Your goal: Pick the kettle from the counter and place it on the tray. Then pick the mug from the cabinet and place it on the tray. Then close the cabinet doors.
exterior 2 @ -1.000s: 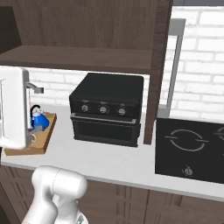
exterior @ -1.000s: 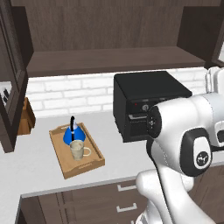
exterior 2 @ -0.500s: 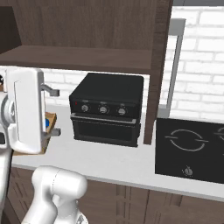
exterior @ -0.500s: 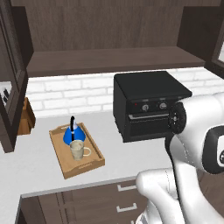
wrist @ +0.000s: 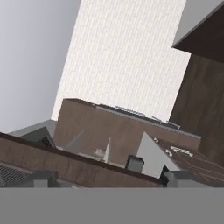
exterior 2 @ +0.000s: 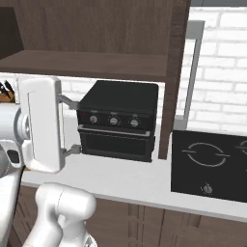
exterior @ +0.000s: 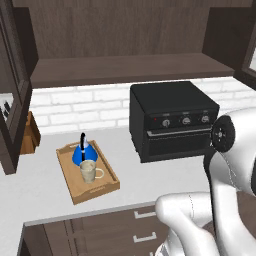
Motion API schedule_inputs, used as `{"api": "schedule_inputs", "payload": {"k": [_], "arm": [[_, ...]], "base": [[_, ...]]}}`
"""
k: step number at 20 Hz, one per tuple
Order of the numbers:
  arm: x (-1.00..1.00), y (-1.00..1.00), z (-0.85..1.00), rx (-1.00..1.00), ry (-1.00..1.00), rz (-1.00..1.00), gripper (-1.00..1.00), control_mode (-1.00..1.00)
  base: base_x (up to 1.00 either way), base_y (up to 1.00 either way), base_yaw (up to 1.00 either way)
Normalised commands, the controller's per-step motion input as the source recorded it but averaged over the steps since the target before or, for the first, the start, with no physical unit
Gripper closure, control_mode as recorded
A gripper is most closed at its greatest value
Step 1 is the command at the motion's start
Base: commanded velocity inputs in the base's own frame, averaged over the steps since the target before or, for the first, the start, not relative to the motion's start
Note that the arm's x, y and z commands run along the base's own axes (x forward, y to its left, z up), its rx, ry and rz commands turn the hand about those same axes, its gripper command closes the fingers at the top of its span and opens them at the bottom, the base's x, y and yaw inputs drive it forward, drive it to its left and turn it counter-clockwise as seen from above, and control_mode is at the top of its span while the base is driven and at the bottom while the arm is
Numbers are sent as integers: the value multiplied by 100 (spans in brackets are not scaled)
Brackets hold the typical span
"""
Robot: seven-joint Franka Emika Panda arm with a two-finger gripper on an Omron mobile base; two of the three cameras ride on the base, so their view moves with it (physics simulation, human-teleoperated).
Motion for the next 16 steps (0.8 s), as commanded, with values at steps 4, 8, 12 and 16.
{"api": "schedule_inputs", "payload": {"k": [4, 8, 12, 16], "arm": [[-14, -39, 0, 0, -3, 0, -100, -100], [-21, -64, 0, 0, -4, 0, -100, -100], [-24, -70, 0, 3, -1, 3, -100, -100], [-30, -57, 3, 1, -2, 6, -100, -100]], "base": [[0, 0, 0], [0, 0, 0], [0, 0, 0], [0, 0, 0]]}}
